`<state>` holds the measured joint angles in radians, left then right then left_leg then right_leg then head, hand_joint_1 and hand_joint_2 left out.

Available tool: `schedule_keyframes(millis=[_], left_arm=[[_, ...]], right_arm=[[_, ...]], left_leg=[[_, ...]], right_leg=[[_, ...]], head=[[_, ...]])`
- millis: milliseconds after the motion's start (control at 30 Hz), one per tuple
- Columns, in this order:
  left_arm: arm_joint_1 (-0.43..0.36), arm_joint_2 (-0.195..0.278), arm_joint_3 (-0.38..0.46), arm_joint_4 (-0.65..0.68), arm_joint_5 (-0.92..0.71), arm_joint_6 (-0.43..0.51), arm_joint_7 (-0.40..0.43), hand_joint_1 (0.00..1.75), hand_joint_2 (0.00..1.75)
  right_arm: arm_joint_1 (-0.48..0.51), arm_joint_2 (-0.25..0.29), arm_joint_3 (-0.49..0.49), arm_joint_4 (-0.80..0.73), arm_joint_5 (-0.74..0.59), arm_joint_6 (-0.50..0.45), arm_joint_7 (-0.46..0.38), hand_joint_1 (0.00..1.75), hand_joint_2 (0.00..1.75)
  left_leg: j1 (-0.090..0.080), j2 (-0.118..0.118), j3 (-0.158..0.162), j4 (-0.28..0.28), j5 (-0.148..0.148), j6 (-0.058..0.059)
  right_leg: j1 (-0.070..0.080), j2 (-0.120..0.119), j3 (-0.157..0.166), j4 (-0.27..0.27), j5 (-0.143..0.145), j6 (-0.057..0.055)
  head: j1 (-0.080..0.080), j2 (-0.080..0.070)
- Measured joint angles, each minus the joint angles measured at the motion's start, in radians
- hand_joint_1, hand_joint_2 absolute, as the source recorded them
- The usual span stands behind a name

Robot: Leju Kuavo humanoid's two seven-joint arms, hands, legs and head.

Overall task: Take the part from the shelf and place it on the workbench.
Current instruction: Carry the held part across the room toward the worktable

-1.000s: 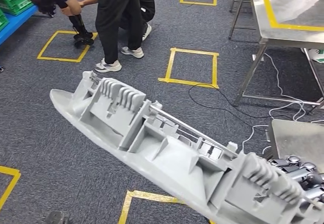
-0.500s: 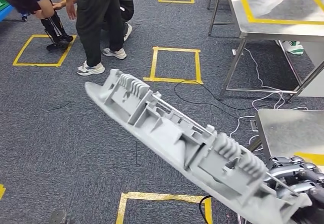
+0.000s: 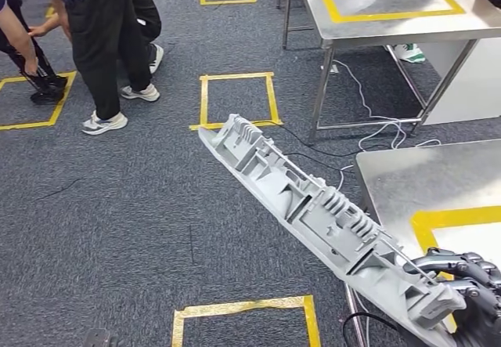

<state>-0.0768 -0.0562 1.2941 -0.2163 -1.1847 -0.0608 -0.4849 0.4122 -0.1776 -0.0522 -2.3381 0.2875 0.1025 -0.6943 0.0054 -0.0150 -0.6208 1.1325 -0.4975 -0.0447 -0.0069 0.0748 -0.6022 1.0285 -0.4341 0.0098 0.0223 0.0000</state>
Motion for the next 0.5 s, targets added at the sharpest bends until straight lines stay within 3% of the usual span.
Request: schedule_keyframes(millis=[33, 100, 167, 233, 300, 367, 400, 433, 500], left_arm=[[-0.001, -0.001, 0.000, 0.000, 0.000, -0.001, 0.000, 0.00, 0.00], [-0.003, -0.004, 0.000, 0.000, 0.001, -0.001, -0.001, 0.00, 0.00], [-0.005, -0.008, 0.000, 0.000, 0.001, -0.002, -0.002, 0.00, 0.00], [-0.008, -0.012, 0.000, 0.000, 0.002, -0.004, -0.003, 0.00, 0.00], [-0.008, -0.015, 0.001, 0.000, 0.004, -0.005, -0.005, 0.00, 0.00], [-0.008, -0.018, 0.003, 0.000, 0.007, -0.005, -0.006, 0.00, 0.00], [-0.008, -0.021, 0.004, 0.000, 0.008, -0.005, -0.007, 0.00, 0.00], [-0.008, -0.024, 0.004, 0.000, 0.008, -0.005, -0.008, 0.00, 0.00], [-0.009, -0.030, 0.004, 0.000, 0.009, -0.005, -0.010, 0.00, 0.00]], right_arm=[[0.000, -0.001, -0.005, 0.000, 0.008, -0.004, 0.000, 1.75, 1.75], [0.001, -0.004, -0.013, 0.001, 0.024, -0.012, 0.000, 1.75, 1.75], [0.003, -0.007, -0.021, 0.002, 0.031, -0.015, 0.000, 1.75, 1.75], [0.000, -0.012, -0.026, 0.002, 0.032, -0.016, 0.000, 1.75, 1.75], [-0.011, -0.019, -0.027, 0.003, 0.026, -0.017, 0.000, 1.75, 1.75], [-0.022, -0.025, -0.027, 0.004, 0.010, -0.018, 0.000, 1.75, 1.75], [-0.027, -0.027, -0.027, 0.004, 0.001, -0.019, 0.000, 1.75, 1.75], [-0.032, -0.029, -0.028, 0.005, -0.011, -0.020, 0.000, 1.75, 1.75], [-0.043, -0.033, -0.030, 0.005, -0.031, -0.022, 0.000, 1.75, 1.75]], left_leg=[[0.002, -0.018, 0.030, -0.065, 0.023, 0.002], [0.004, -0.042, 0.061, -0.134, 0.037, 0.008], [0.002, -0.030, 0.064, -0.143, 0.036, 0.020], [0.002, -0.012, 0.066, -0.147, 0.040, 0.034], [0.000, 0.007, 0.067, -0.149, 0.040, 0.044], [-0.002, 0.027, 0.068, -0.148, 0.039, 0.047], [-0.002, 0.036, 0.069, -0.148, 0.038, 0.047], [-0.003, 0.046, 0.071, -0.148, 0.036, 0.046], [-0.003, 0.063, 0.078, -0.147, 0.031, 0.040]], right_leg=[[0.001, 0.010, -0.002, 0.002, 0.000, 0.004], [0.001, 0.027, -0.008, 0.003, 0.003, 0.014], [-0.002, 0.039, -0.013, 0.000, 0.007, 0.027], [-0.002, 0.007, -0.030, 0.031, -0.013, 0.036], [-0.001, -0.045, -0.079, 0.137, -0.072, 0.043], [-0.002, -0.063, -0.135, 0.260, -0.124, 0.048], [-0.002, -0.066, -0.145, 0.283, -0.127, 0.050], [-0.003, -0.069, -0.135, 0.267, -0.111, 0.050], [-0.003, -0.089, -0.065, 0.140, -0.050, 0.050]], head=[[0.000, 0.000], [-0.001, 0.000], [-0.001, 0.000], [0.002, 0.000], [0.008, 0.000], [0.010, 0.000], [0.010, 0.000], [0.010, 0.000], [0.010, 0.000]])
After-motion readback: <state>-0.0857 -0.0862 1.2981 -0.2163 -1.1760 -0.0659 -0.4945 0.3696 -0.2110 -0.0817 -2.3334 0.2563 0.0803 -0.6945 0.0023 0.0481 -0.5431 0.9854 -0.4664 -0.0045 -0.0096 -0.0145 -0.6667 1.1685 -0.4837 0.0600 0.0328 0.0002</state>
